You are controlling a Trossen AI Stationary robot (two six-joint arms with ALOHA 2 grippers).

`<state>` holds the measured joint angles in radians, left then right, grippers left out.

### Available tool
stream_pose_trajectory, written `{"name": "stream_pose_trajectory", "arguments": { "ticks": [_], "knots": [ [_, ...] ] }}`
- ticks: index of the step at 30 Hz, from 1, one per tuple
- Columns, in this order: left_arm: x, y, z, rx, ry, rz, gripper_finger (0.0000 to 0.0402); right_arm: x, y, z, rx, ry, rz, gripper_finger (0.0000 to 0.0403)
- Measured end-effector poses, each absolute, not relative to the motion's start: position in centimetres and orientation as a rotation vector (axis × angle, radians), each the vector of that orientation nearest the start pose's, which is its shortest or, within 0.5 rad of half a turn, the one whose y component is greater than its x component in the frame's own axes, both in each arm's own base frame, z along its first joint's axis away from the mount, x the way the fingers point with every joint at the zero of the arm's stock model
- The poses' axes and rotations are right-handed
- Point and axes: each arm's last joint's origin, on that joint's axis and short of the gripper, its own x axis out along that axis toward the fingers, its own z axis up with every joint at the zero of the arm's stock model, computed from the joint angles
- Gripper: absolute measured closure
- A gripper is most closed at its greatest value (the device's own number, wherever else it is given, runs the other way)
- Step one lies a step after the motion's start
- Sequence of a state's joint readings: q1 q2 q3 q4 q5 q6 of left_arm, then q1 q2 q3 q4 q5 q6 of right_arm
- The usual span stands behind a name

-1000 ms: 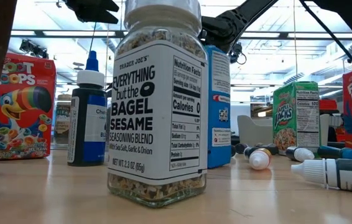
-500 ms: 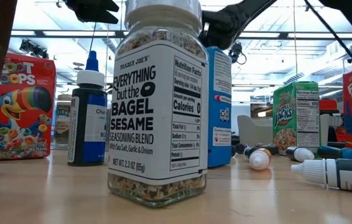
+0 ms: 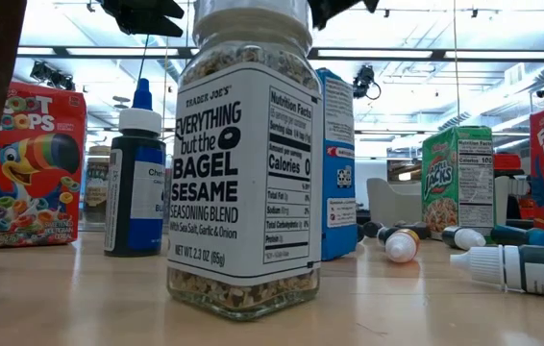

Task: Pick & Place Kitchen Items
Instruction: Put the white seasoning bottle into the transparent bin

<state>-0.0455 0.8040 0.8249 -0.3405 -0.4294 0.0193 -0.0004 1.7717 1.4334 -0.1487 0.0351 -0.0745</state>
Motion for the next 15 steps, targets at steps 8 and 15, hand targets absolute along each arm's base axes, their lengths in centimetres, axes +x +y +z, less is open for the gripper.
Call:
{"name": "stream_pose_trajectory", "arguments": {
  "ticks": [8,15],
  "knots": [
    [17.02,0.44,32.92,0.094,0.316,0.378,0.0061,40.29,0.33,28.56,-0.103,0.586,0.003,0.0156],
    [17.02,0.44,32.92,0.094,0.316,0.378,0.0061,40.26,0.29,28.5,-0.099,0.593,-0.003,0.0156]
  ]
}}
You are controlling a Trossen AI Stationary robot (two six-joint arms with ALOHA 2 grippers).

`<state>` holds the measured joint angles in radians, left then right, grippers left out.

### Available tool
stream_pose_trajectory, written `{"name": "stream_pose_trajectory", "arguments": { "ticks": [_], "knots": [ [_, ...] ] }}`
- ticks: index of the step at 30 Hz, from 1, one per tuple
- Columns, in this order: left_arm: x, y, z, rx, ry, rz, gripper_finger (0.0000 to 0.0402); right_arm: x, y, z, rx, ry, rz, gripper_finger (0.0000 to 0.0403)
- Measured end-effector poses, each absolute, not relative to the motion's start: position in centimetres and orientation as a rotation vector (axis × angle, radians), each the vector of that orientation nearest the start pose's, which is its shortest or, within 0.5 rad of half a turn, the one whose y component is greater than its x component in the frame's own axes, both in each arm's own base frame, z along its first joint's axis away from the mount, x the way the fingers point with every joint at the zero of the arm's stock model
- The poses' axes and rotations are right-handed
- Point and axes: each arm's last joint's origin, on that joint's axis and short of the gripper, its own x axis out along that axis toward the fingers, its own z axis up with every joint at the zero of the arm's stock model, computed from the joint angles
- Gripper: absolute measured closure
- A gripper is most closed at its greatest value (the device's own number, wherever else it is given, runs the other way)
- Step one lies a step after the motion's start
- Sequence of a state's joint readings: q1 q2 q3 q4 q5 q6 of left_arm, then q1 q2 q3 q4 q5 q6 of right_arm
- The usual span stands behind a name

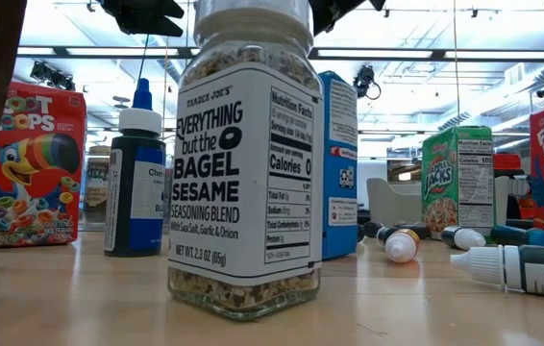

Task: Pick & Place Kitchen Items
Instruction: Put the white seasoning bottle into the transparent bin

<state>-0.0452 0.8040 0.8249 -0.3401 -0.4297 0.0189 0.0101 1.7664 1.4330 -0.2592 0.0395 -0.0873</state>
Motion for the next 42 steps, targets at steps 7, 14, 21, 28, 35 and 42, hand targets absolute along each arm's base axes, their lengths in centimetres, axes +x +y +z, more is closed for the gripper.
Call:
{"name": "stream_pose_trajectory", "arguments": {
  "ticks": [7,14,21,28,35,42],
  "knots": [
    [17.0,0.4,32.9,0.094,0.316,0.378,0.0061,40.2,0.3,28.4,-0.099,0.6,-0.001,0.0156],
    [17.0,0.4,32.9,0.094,0.316,0.378,0.0061,40.1,0.3,28.2,-0.099,0.627,0.003,0.0156],
    [17.0,0.4,32.9,0.094,0.316,0.378,0.0061,40.1,0.3,28.2,-0.099,0.628,0.003,0.0156],
    [17.0,0.4,32.9,0.094,0.316,0.378,0.0061,39.7,0.8,28.9,-0.092,0.609,0.01,0.0156],
    [17.0,0.4,32.9,0.094,0.316,0.378,0.0061,39.0,2.8,28.5,0.0,0.689,0.024,0.0156],
    [17.2,0.4,33.5,0.118,0.264,0.374,0.0061,38.3,5.7,29.2,-0.026,0.669,0.099,0.0156]
  ]
}}
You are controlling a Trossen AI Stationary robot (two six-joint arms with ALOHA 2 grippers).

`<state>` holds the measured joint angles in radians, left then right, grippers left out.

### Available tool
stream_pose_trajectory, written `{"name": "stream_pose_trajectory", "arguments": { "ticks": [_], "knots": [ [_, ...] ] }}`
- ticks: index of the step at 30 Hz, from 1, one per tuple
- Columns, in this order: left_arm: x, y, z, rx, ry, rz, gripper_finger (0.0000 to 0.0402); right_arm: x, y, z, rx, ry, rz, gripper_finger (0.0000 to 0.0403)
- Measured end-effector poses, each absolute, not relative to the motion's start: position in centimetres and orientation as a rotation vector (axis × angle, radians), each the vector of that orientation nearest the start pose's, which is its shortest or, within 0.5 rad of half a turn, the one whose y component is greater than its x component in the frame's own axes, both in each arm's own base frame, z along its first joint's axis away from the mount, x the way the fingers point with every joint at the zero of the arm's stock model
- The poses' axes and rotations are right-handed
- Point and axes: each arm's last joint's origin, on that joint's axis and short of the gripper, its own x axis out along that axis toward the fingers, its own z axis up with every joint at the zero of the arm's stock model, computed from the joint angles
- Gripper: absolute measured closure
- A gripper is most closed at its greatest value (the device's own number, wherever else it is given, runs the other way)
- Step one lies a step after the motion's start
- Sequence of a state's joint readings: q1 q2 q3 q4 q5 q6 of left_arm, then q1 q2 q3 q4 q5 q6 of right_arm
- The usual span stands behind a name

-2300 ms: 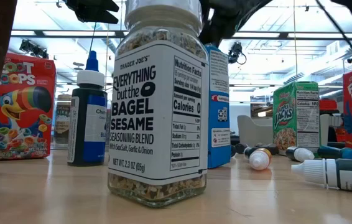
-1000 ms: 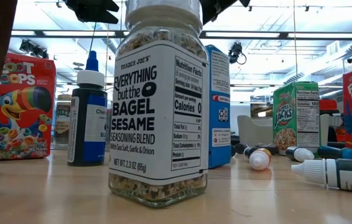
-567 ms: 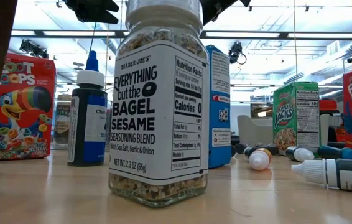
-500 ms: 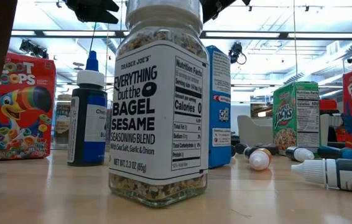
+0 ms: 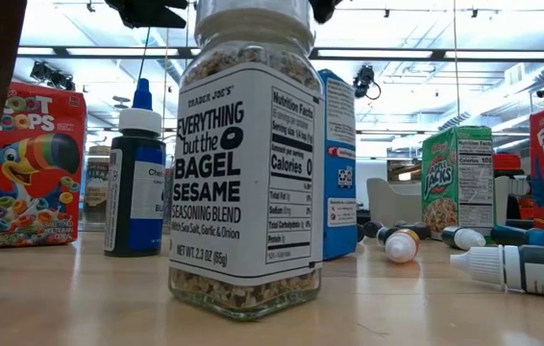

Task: Pick & Place Kitchen Items
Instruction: Put the white seasoning bottle into the transparent bin

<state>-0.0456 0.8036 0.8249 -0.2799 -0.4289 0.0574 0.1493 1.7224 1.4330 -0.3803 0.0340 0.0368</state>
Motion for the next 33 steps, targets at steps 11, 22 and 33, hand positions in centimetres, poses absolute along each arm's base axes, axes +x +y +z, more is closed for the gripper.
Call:
{"name": "stream_pose_trajectory", "arguments": {
  "ticks": [11,22,33],
  "knots": [
    [17.2,0.4,33.3,0.039,0.266,0.381,0.0061,35.8,6.4,31.4,-0.085,0.69,0.061,0.0156],
    [18.1,-1.2,29.4,-0.092,0.262,0.045,0.0061,31.7,6.3,30.6,-0.073,0.653,-0.064,0.0156],
    [18.2,-1.7,28.4,-0.062,0.22,0.082,0.0061,28.7,5.9,30.3,-0.136,0.269,0.016,0.0156]
  ]
}}
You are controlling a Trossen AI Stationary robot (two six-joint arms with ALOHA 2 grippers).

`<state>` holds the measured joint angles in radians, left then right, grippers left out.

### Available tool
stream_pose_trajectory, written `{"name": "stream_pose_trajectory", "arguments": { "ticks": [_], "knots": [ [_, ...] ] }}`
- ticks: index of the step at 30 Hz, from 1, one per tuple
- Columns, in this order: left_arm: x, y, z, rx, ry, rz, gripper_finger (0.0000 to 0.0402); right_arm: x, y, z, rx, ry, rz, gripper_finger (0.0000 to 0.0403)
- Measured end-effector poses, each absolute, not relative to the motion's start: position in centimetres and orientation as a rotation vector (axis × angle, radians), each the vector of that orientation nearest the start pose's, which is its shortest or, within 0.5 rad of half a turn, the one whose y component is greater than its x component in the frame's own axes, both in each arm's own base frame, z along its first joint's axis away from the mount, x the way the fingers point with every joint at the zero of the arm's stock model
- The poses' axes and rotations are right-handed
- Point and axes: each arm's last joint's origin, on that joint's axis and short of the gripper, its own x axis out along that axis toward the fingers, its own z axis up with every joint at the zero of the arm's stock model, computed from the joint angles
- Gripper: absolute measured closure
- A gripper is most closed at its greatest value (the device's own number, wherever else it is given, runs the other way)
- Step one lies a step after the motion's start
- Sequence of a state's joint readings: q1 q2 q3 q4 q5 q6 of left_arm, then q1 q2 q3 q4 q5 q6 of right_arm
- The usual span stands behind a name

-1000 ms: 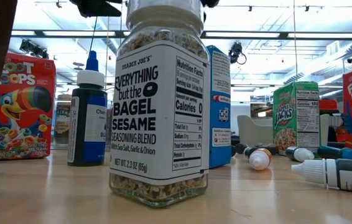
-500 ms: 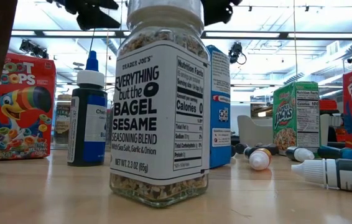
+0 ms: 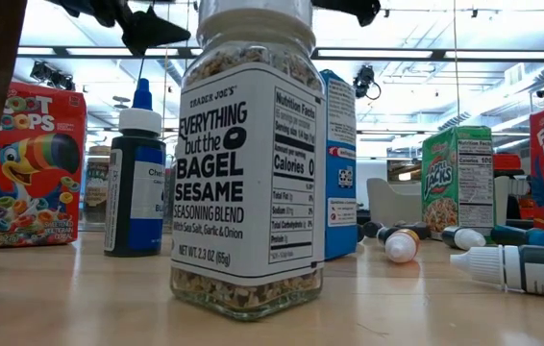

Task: Pick & Place Kitchen Items
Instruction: Put the white seasoning bottle into the transparent bin

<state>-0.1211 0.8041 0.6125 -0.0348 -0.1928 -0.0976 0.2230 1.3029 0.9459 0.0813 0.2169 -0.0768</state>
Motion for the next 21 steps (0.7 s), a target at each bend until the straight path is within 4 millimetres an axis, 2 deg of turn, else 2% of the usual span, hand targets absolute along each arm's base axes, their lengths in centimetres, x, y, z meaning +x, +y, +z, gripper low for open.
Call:
{"name": "stream_pose_trajectory", "arguments": {
  "ticks": [6,13,16,18,21],
  "knots": [
    [18.1,-1.3,28.1,-0.122,0.245,0.201,0.0061,29.1,5.8,29.5,-0.157,0.209,0.013,0.0156],
    [17.9,-1.6,27.3,-0.252,0.316,0.169,0.0061,29.9,5.9,28.6,-0.114,0.227,0.006,0.0156],
    [17.8,-1.8,26.8,-0.252,0.324,0.154,0.0061,30.4,6.1,28.1,-0.086,0.223,0.009,0.0156],
    [17.9,-2.1,26.8,-0.249,0.317,0.138,0.0061,30.7,6.3,27.7,-0.077,0.235,0.079,0.0156],
    [17.9,-2.5,27.1,-0.28,0.287,0.115,0.0061,30.8,7.5,27.1,-0.098,0.242,0.357,0.0156]
  ]
}}
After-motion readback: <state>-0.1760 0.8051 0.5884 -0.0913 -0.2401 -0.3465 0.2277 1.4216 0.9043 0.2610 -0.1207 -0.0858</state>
